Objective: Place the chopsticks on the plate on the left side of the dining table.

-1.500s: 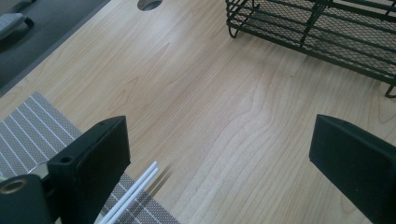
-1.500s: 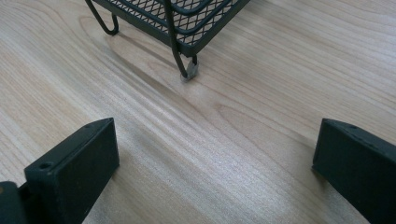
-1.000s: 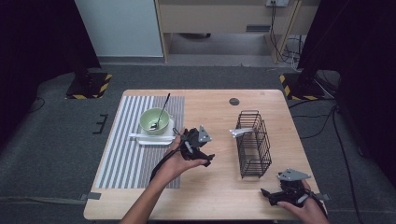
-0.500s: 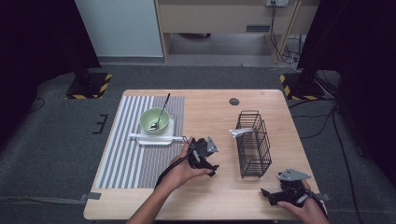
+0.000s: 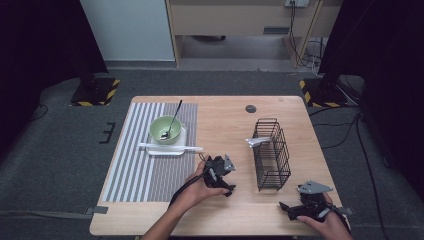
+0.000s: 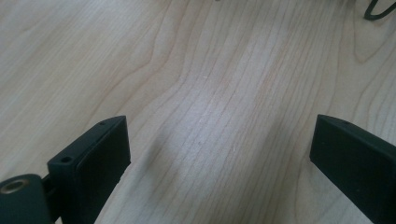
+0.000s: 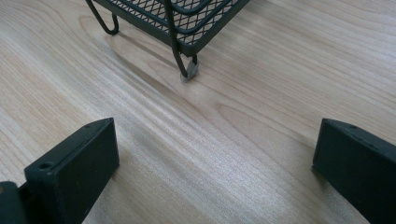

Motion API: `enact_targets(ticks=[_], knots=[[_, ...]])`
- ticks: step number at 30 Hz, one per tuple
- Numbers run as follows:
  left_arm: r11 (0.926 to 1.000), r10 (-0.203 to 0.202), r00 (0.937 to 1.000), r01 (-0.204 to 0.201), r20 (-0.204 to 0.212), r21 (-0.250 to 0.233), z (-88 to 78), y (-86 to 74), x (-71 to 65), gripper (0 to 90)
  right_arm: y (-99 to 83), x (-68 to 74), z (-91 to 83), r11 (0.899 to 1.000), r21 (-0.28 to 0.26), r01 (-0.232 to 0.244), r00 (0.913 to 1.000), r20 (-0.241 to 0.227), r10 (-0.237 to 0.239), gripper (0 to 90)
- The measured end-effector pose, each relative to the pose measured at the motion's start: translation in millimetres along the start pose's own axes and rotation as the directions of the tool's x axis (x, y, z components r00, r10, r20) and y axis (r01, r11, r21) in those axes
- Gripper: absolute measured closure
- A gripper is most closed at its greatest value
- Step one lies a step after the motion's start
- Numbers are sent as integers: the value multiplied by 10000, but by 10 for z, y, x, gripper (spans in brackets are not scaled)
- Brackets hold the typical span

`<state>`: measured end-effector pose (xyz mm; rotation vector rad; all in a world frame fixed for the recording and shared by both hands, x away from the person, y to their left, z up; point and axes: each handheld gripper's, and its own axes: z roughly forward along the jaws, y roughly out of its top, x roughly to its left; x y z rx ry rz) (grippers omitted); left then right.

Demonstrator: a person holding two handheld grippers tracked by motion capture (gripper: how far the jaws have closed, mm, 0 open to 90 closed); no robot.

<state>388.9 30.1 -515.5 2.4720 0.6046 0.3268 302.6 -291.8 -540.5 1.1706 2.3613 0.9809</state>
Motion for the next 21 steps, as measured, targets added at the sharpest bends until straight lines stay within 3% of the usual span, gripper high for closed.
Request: enact_targets(ticks=[3, 8, 13, 14, 21], knots=[[9997, -248, 9994, 250, 222, -76, 80, -30, -17, 37, 0, 2, -1, 10000, 11, -32, 10000, -3, 32, 3], [9932, -933, 9943, 966, 516, -653, 150, -56, -27, 38, 0, 2, -1, 10000, 10, -31, 10000, -3, 31, 3], [9887, -1046, 9930, 1098, 552, -1019, 184, -72, -70, 4, 0, 0, 0, 10000, 1, -1, 10000, 1, 1, 3], [9830, -1088, 9927, 1152, 522, -1426, 197, -112, -92, 0, 0, 2, -1, 10000, 11, -30, 10000, -3, 30, 3], [9803, -1320, 9905, 1361, 384, -1429, 180, -139, -103, 0, 0, 0, 0, 10000, -1, 1, 10000, 1, -1, 3]])
